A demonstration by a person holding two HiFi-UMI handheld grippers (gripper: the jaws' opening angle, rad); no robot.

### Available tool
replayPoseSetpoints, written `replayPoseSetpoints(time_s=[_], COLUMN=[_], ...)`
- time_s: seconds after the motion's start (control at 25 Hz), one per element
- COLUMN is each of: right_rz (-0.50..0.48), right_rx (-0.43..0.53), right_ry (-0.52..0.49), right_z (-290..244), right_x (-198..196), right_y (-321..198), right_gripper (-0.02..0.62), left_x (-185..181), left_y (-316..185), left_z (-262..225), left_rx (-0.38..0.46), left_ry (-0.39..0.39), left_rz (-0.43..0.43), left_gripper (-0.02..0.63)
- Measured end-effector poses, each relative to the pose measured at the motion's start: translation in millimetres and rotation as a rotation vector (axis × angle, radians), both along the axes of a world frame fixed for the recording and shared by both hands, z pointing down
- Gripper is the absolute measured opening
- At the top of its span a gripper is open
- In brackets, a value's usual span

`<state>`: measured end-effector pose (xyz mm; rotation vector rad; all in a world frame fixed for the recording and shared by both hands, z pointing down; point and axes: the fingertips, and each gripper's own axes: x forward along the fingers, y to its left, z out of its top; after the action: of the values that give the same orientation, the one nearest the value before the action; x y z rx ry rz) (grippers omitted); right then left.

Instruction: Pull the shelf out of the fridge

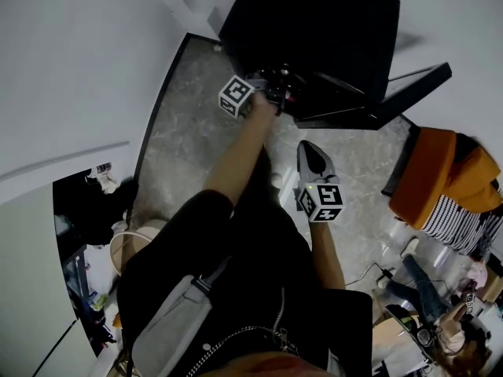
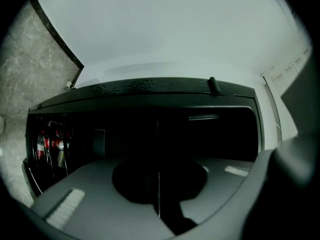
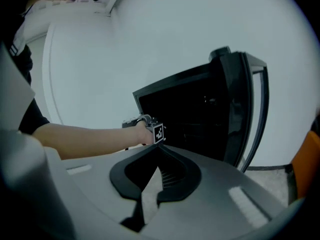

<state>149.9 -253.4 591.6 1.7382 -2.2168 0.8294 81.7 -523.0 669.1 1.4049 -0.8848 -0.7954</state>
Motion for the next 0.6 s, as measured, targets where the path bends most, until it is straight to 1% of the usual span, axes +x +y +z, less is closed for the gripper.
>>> replayPoseSetpoints(time_s=[0.08, 0.2, 0.28, 0.36, 0.52, 0.56, 0.6], right_rz=[-0.026, 0.012, 0.034, 0.081, 0.234, 0.266, 0.294], right_rx=[-0.047, -0.117, -0.150, -0.139, -0.078, -0.062, -0.048], right_ry=[-0.061, -0.154, -0.229, -0.313, -0.514, -0.559, -0.600], right_z=[12, 33, 46, 52, 56, 56, 56], right_x=[-7, -7, -9, -3, 32, 40, 48], right_y=[3, 3, -2, -10, -29, -33, -38], right_gripper=[0.003, 0.003, 0.002, 0.002, -0.007, -0.004, 0.014], left_x=[-2, -4, -11, -18, -20, -20, -21], left_y=[6, 15, 19, 22, 31, 33, 34], left_z=[0, 1, 2, 2, 3, 3, 2], left_rx=[-0.007, -0.019, -0.028, -0.030, -0.037, -0.039, -0.042], left_ry=[0.003, 0.008, 0.005, -0.004, -0.014, -0.015, -0.016], left_rz=[0.005, 0.021, 0.029, 0.032, 0.041, 0.043, 0.046], left_gripper=[0.032, 0.032, 0.032, 0.032, 0.032, 0.032, 0.032])
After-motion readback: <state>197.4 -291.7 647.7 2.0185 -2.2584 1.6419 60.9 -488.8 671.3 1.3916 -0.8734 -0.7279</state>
